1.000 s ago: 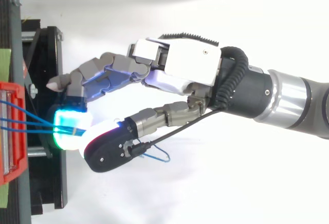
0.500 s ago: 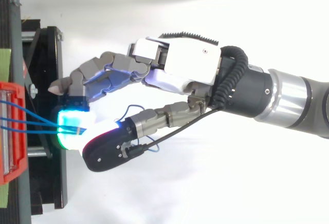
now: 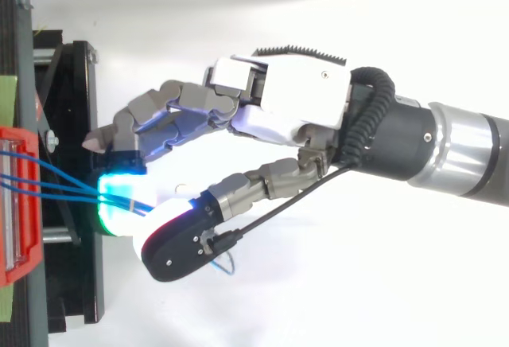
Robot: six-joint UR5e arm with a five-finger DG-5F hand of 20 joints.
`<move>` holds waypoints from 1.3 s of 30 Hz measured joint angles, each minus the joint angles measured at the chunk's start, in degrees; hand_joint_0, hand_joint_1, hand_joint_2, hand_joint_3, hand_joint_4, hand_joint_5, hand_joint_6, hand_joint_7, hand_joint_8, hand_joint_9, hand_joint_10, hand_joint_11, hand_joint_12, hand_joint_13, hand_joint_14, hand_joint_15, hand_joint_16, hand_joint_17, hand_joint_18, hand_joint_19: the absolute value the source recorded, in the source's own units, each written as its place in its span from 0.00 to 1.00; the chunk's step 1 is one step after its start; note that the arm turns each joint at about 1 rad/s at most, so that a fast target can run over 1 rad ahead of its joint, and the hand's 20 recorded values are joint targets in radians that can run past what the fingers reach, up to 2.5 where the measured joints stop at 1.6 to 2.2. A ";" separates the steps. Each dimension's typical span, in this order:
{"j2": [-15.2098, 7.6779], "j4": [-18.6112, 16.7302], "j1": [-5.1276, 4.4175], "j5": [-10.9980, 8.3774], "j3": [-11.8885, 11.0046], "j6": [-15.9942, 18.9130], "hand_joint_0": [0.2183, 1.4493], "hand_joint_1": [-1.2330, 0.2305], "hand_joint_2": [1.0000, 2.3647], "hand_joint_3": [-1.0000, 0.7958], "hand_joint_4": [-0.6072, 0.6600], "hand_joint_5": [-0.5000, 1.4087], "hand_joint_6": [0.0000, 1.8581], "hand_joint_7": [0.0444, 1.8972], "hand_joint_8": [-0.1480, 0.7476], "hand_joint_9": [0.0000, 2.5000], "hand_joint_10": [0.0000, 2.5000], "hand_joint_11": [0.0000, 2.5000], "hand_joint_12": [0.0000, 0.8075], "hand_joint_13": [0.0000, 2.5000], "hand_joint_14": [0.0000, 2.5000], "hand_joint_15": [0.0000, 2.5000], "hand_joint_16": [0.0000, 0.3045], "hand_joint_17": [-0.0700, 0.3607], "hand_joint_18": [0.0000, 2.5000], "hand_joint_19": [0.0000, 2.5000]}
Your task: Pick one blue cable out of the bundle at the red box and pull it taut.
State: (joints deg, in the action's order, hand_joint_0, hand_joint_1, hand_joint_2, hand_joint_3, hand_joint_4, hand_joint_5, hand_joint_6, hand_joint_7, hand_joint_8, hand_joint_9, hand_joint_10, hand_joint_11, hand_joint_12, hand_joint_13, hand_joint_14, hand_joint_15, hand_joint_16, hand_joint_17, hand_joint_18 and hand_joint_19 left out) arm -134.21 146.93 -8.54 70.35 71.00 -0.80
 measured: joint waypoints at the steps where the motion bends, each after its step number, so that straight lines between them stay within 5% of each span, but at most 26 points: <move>1: 0.17 0.46 0.04 0.05 0.00 0.04 0.37 0.25 0.00 0.28 0.68 0.17 0.46 0.53 0.55 0.32 0.01 0.27 0.41 0.16 0.00 0.06 0.16 0.41 0.19 0.09; 8: 0.46 1.66 0.17 0.00 -0.04 0.09 0.24 0.38 0.00 0.28 0.65 0.17 0.45 0.49 0.56 0.33 0.01 0.25 0.43 0.16 0.00 0.07 0.17 0.43 0.18 0.11; 16: 0.46 1.70 0.18 -0.04 -0.04 0.06 0.29 0.41 0.00 0.28 0.62 0.18 0.43 0.52 0.55 0.33 0.01 0.25 0.41 0.16 0.00 0.08 0.16 0.41 0.17 0.12; 25: 0.49 1.61 0.18 -0.12 -0.06 0.10 0.34 0.32 0.01 0.44 0.60 0.18 0.47 0.55 0.56 0.35 0.01 0.27 0.41 0.18 0.00 0.08 0.15 0.41 0.19 0.11; 34: 0.48 1.71 0.18 0.03 -0.32 0.10 0.46 0.20 0.00 0.28 0.57 0.16 0.47 0.51 0.52 0.32 0.01 0.27 0.40 0.17 0.00 0.06 0.15 0.40 0.19 0.08; 39: 0.48 1.70 0.25 -0.02 -0.39 0.10 0.39 0.20 0.00 0.28 0.61 0.16 0.47 0.50 0.51 0.32 0.01 0.27 0.40 0.17 0.00 0.06 0.15 0.40 0.19 0.09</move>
State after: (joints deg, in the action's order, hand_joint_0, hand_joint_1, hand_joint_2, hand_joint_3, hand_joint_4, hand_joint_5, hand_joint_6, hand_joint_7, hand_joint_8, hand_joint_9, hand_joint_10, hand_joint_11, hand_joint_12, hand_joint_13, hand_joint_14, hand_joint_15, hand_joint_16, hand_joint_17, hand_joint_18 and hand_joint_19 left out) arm -133.73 148.63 -8.28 70.33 70.61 -0.70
